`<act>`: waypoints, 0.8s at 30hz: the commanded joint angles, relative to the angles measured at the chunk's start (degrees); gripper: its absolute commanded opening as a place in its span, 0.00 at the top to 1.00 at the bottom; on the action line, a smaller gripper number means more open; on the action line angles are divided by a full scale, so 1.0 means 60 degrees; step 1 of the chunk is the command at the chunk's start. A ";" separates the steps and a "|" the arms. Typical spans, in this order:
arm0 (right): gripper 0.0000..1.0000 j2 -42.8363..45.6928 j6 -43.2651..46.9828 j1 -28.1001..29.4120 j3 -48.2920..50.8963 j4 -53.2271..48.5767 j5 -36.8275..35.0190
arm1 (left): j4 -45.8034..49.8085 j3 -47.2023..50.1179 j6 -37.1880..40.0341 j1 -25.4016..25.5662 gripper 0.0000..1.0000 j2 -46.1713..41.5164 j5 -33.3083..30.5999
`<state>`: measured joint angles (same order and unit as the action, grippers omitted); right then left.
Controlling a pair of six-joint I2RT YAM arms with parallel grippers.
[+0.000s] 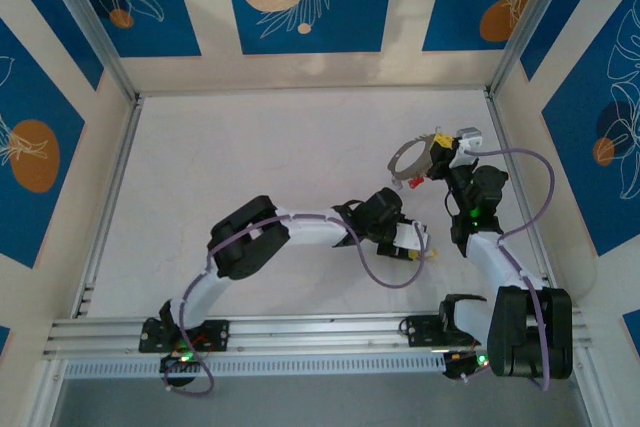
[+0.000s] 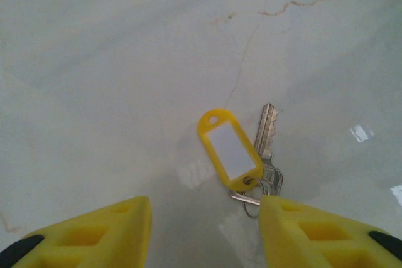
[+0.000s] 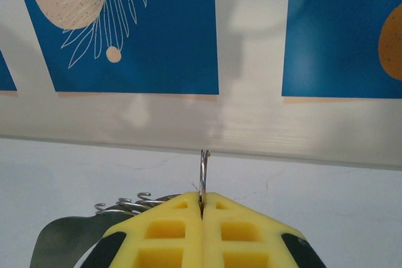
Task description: Put the keys on the keyring
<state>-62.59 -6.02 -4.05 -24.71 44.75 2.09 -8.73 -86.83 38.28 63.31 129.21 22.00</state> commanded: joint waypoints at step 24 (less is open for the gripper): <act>1.00 0.0737 -0.0213 -0.0709 0.0096 0.0770 0.0445 | 0.3144 -0.2021 0.0683 0.0460 0.69 0.0848 -0.0770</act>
<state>-59.35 -7.49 -7.94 -24.58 45.89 4.12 8.27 -97.14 42.28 65.49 132.70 19.11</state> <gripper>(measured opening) 0.066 0.327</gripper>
